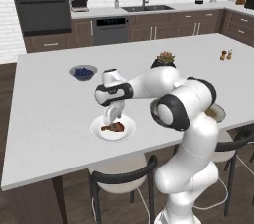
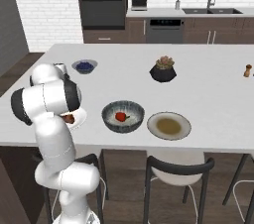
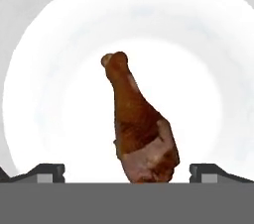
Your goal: Pick the chicken drumstick and bell pepper from their plates and place them in the bowl. Then put the bowl in the fridge.
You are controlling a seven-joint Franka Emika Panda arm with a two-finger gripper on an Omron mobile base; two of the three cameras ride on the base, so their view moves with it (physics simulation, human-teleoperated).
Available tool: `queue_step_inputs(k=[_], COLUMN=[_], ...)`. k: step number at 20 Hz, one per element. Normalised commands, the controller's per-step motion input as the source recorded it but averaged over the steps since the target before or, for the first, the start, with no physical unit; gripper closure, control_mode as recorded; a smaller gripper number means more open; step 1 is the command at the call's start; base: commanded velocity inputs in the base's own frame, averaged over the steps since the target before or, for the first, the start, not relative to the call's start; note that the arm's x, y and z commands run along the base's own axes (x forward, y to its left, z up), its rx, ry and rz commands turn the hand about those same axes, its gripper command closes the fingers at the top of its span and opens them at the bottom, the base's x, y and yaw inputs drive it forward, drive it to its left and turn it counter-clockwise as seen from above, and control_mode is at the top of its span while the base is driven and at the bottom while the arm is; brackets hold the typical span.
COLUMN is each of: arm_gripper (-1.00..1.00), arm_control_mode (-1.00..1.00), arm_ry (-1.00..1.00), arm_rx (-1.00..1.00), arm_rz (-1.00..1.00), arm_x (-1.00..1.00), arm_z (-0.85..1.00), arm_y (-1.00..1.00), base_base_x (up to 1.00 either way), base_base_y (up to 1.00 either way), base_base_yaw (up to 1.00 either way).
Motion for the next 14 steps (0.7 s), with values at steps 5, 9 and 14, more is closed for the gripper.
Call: queue_step_inputs(k=[5,9,14], arm_gripper=[-1.00,-1.00,-1.00], arm_control_mode=[-1.00,-1.00,-1.00], arm_ry=[-0.03,0.00,-0.03], arm_rx=[0.00,0.00,0.00], arm_rz=[0.00,0.00,0.07], arm_x=[0.30,-0.01,-0.02], arm_z=[-0.50,-0.39,-0.28], arm_y=[0.34,0.04,-0.09], base_base_x=[0.00,0.00,0.00], base_base_y=[0.00,0.00,0.00], base_base_yaw=[0.00,0.00,0.00])
